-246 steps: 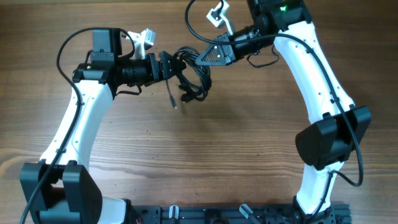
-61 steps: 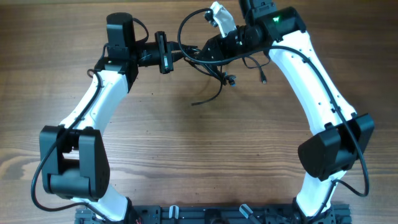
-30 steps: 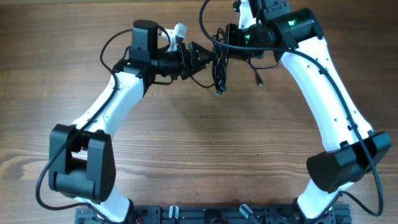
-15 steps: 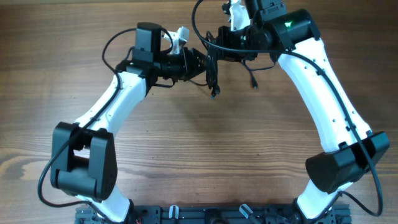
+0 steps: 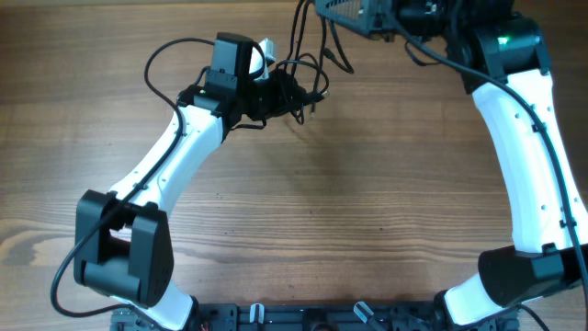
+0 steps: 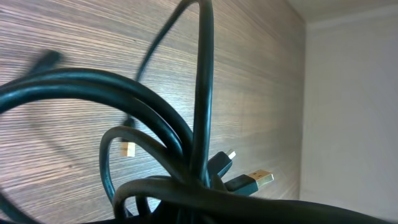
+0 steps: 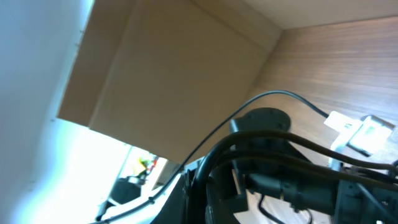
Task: Untangle cables
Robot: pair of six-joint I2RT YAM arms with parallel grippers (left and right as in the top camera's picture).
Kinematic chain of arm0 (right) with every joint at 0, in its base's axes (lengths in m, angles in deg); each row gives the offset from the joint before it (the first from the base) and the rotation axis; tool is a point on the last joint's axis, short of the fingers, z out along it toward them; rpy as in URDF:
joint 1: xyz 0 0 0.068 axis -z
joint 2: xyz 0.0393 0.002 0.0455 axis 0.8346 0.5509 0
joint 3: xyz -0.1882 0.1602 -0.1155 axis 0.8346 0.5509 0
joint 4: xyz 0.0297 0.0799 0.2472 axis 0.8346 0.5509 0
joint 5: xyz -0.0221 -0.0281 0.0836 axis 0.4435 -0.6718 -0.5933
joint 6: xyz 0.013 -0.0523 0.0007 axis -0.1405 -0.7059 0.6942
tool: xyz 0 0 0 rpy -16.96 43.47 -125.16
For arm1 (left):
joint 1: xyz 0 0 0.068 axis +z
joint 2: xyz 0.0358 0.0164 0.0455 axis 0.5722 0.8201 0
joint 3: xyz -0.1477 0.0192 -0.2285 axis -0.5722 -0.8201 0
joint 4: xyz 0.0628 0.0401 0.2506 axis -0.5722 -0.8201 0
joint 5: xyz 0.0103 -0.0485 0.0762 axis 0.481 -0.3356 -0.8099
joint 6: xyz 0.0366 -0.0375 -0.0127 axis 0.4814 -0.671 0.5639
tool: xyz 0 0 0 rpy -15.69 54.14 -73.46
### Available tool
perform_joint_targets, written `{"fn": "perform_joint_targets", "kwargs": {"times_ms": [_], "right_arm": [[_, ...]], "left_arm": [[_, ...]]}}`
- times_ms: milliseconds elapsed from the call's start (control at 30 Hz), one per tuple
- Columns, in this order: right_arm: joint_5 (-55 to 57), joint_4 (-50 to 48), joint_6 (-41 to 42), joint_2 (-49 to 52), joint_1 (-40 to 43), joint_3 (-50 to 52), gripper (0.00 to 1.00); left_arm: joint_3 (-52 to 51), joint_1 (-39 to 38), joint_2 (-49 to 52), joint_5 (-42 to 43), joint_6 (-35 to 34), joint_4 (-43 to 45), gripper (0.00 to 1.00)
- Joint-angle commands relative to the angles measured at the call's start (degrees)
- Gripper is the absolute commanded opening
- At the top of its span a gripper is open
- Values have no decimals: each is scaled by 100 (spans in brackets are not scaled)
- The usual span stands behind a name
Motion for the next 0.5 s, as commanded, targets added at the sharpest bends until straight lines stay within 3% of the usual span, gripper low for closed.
{"fn": "perform_joint_targets", "kwargs": {"times_ms": [0,100,133,200,233,267,333,433,467], "right_arm": [[-452,-345,380,-514,264,-302,4],[2262,1241,-675,-505,498,-299,4],[3501,1941,-1058,-452,442,-295,4],[4509,2605,-1469,-310,374,-293,4],[4780,2863,-1615,-219,374,-293,4],[4953,3029,-1707,-164,374,-293,4],[5447,3436,-1840,105,374,-293,4],[5493,3733,-2050,400,374,-293,5],[5233,3746,-2339,457,374,-293,17]], "left_arm": [[-271,37,341,-1390,4,-643,4],[-271,48,341,-1456,72,-986,4],[-269,48,339,-1211,260,-966,4],[-269,48,323,-55,1119,-791,4],[-267,50,284,802,1574,-664,4],[-267,68,245,1165,1683,-629,4],[-267,306,-2,2944,1849,-293,4],[-267,739,-256,4419,1196,575,4],[-267,892,-304,4568,901,704,4]]}}
